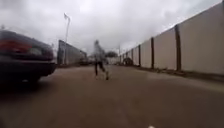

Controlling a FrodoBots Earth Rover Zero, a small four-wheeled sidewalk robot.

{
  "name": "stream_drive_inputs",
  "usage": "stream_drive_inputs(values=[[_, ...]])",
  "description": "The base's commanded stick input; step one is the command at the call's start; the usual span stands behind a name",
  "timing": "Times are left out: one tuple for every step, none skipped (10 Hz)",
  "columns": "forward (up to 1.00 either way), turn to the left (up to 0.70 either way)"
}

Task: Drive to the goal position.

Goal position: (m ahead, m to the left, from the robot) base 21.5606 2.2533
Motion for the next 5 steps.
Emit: stream_drive_inputs(values=[[1.0, 0.0], [1.0, 0.0], [1.0, 0.0], [1.0, 0.0], [1.0, 0.0]])
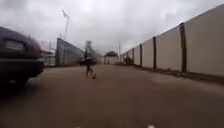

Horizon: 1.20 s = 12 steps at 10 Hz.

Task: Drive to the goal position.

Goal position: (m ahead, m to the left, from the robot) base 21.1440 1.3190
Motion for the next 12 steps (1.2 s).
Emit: stream_drive_inputs(values=[[1.0, 0.0], [1.0, 0.0], [1.0, 0.0], [1.0, 0.0], [1.0, 0.0], [1.0, 0.0], [1.0, 0.0], [1.0, 0.0], [1.0, 0.0], [1.0, 0.0], [1.0, 0.0], [1.0, 0.0]])
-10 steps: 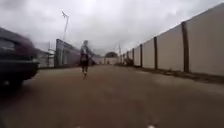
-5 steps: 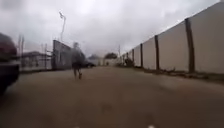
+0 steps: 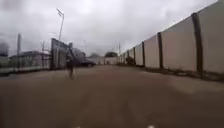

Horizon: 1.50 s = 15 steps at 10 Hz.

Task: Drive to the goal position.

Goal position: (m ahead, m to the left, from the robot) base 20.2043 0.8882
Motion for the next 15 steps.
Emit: stream_drive_inputs(values=[[1.0, 0.0], [1.0, 0.0], [1.0, 0.0], [1.0, 0.0], [1.0, 0.0], [1.0, 0.0], [1.0, 0.0], [1.0, 0.0], [1.0, 0.0], [1.0, 0.0], [1.0, 0.0], [1.0, 0.0], [1.0, 0.0], [1.0, 0.0], [1.0, 0.0]])
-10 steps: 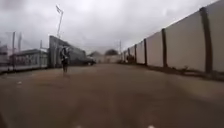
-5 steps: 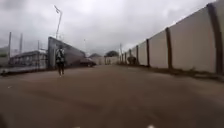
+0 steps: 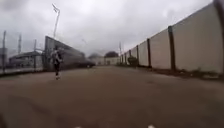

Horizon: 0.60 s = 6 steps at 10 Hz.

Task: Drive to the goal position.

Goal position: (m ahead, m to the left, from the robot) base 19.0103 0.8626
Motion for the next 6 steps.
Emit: stream_drive_inputs(values=[[1.0, 0.0], [1.0, 0.0], [1.0, 0.0], [1.0, 0.0], [1.0, 0.0], [1.0, 0.0]])
